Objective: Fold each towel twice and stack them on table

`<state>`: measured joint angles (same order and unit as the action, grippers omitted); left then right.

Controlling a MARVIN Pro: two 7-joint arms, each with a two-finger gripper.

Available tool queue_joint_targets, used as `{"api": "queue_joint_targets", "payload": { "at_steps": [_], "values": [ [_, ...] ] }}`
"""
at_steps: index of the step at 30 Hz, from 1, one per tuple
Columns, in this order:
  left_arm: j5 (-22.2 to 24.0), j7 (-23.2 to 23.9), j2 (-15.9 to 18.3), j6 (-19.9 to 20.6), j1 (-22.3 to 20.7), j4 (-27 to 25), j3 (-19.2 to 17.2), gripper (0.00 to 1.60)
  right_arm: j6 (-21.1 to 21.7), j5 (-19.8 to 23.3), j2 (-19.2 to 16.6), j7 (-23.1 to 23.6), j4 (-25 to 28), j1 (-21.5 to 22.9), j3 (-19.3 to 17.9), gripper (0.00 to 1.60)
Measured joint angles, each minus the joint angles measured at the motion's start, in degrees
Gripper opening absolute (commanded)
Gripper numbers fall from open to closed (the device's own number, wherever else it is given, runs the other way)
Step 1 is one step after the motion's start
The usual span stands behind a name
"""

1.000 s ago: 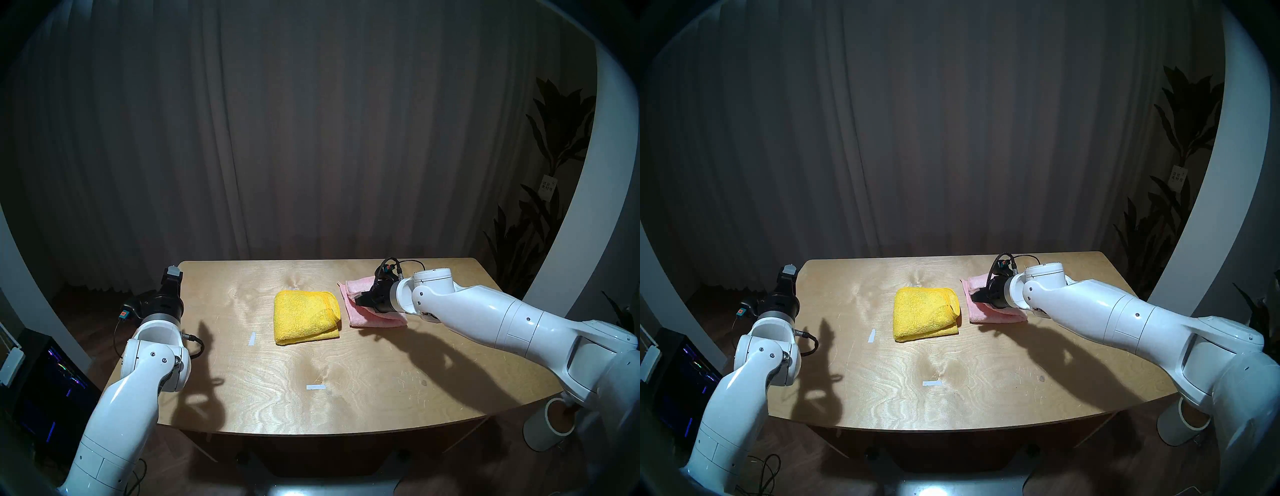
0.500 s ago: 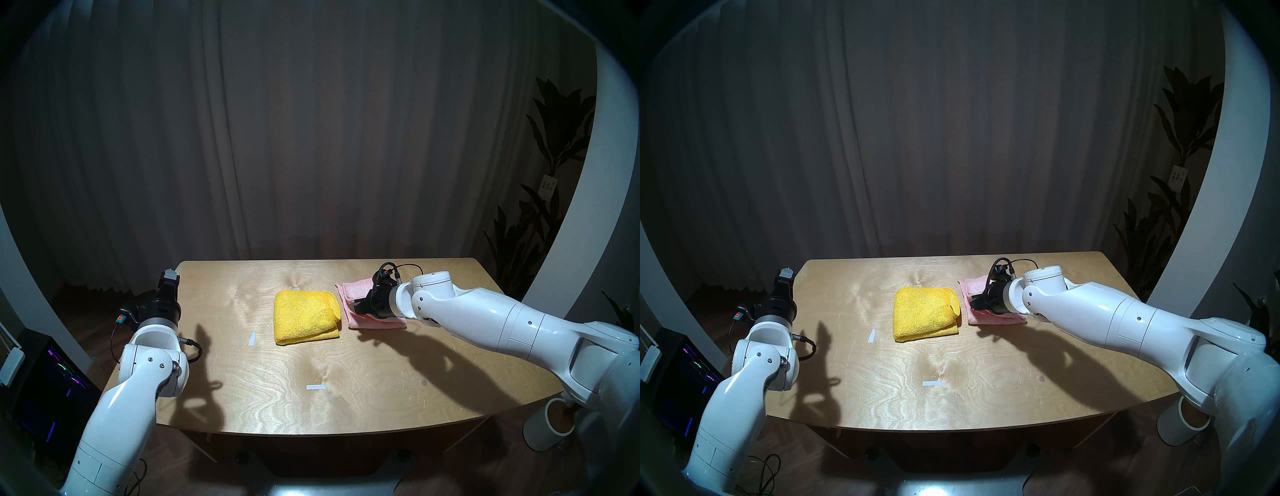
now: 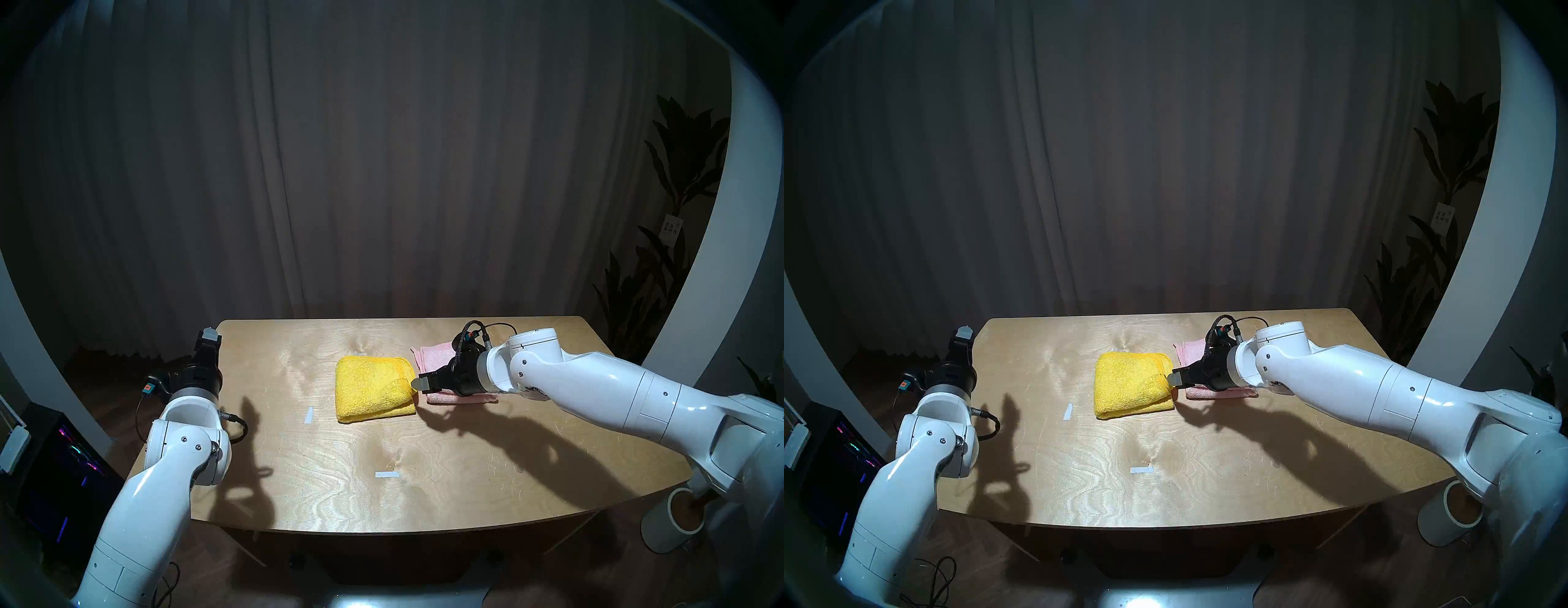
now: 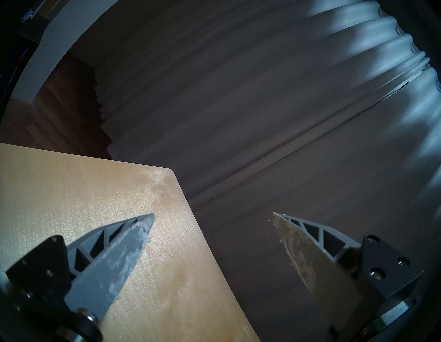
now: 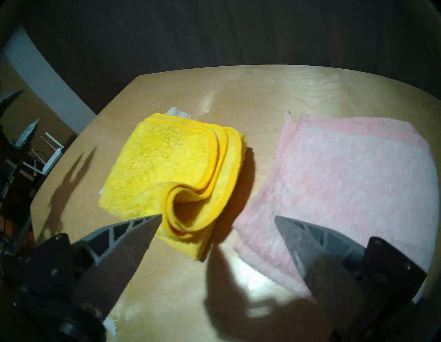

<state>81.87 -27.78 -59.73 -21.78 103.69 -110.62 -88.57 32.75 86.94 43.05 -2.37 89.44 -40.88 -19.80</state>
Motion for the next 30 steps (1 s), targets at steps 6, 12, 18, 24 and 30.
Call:
{"api": "queue_joint_targets", "payload": {
  "at_steps": [6, 12, 18, 24, 30],
  "values": [
    [-0.7, 0.5, 0.9, 2.5, -1.0, 0.2, 2.8, 1.6, 1.4, 7.0, -3.8, -1.2, 5.0, -1.9, -1.9, 1.6],
    [-1.0, 1.4, 1.4, 4.8, -2.1, -0.2, 5.8, 1.6, 0.3, 15.8, -8.0, -2.4, 6.6, -5.1, -4.7, 1.6],
    [-0.8, 2.2, 0.9, 6.1, -2.7, -1.4, 8.5, 1.6, -1.9, 21.8, -11.7, -3.0, 6.9, -8.2, -6.2, 1.6],
    [-0.6, 2.9, 0.0, 8.0, -3.3, -3.2, 12.5, 1.6, -5.1, 28.5, -16.0, -2.7, 7.6, -11.9, -7.0, 1.6],
    [-0.5, 3.5, -0.8, 9.9, -3.9, -4.8, 16.1, 1.6, -7.9, 34.7, -19.9, -1.9, 9.0, -14.8, -7.6, 1.6]
  ]
}}
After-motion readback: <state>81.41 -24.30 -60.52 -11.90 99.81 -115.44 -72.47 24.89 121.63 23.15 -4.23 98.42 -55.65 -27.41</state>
